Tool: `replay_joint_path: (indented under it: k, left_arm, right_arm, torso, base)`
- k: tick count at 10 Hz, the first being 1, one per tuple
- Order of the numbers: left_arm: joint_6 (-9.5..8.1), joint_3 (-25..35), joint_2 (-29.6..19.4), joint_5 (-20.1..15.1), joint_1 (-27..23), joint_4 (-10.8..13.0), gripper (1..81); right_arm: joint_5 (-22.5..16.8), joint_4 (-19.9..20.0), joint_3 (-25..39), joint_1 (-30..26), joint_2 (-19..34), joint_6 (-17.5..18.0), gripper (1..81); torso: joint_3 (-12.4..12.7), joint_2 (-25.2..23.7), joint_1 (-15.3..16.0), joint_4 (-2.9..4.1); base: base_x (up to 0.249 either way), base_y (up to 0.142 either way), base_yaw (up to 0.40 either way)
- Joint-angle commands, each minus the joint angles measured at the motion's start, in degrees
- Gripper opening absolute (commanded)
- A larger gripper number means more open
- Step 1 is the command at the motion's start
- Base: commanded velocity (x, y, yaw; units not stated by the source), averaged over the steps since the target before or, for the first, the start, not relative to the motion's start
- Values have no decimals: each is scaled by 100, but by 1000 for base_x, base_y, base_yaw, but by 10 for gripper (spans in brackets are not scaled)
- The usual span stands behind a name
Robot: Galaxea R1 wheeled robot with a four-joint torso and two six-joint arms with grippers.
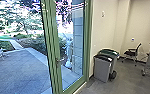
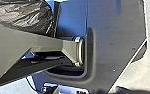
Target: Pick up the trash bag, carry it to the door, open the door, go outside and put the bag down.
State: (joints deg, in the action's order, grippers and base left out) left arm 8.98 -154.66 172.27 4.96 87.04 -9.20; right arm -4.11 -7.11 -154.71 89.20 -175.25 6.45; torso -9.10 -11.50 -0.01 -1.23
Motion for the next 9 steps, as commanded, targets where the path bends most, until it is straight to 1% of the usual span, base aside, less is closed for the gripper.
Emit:
replay_joint_path:
  k: [1, 8, 9]
  left_arm:
    - [42, 15, 10, -259, -315, 68, 10]
    - [42, 15, 28, -259, -315, 68, 10]
    - [42, 15, 28, -259, -315, 68, 10]
  right_arm:
    - [-301, -28, 30, -284, -56, -12, 811]
    - [-301, -36, 30, -292, -65, -12, 811]
    - [-292, -36, 30, -292, -65, -12, 811]
  torso:
    - [0, 0, 1, 0]
    - [0, 0, 1, 0]
    - [0, 0, 1, 0]
  base:
    - [171, 0, 0]
    - [171, 0, 0]
    - [171, -68, 0]
